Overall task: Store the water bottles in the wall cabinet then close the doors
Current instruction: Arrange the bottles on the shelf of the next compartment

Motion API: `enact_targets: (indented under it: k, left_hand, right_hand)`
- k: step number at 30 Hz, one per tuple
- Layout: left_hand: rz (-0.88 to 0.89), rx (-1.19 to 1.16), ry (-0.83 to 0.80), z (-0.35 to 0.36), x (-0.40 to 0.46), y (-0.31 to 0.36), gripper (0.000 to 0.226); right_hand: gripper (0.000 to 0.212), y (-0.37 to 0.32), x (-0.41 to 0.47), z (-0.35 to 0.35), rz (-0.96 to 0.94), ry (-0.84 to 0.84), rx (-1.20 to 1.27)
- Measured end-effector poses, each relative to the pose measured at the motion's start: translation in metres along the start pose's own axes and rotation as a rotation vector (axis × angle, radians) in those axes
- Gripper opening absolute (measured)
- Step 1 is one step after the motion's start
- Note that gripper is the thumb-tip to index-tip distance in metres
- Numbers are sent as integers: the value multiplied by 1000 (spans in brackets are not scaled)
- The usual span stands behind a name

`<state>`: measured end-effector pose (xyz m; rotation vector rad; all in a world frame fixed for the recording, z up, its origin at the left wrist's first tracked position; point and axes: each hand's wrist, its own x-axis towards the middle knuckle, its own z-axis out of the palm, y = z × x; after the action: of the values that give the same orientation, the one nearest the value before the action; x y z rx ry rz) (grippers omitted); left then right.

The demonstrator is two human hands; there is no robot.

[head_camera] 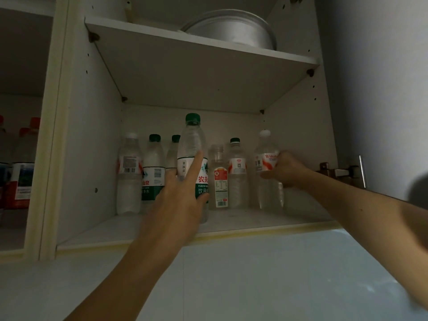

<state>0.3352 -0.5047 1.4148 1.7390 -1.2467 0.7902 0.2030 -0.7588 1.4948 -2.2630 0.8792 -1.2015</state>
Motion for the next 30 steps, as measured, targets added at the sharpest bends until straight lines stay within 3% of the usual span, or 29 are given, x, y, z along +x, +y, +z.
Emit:
enact_targets:
  k: [5,18,23,26,30]
  left_hand:
    - [-11,1,-3,0,0,0,94]
    - [-37,-18,-4,0,1,-1,97]
    - [-55,-11,-16,-2,0,1,97]
    - [-57,-16,-16,-3,-2,2,97]
    - [-75,-22,-23,-3,-1,3,98]
  right_hand:
    - [33,8,14,6,-7,-100,85]
    - [43,7,43,53,29,-51,107]
    - [25,18,38,55,32,-157,192]
    - [29,29,30,55,69,-271,49]
    - [37,34,30,54,48,-254,-46]
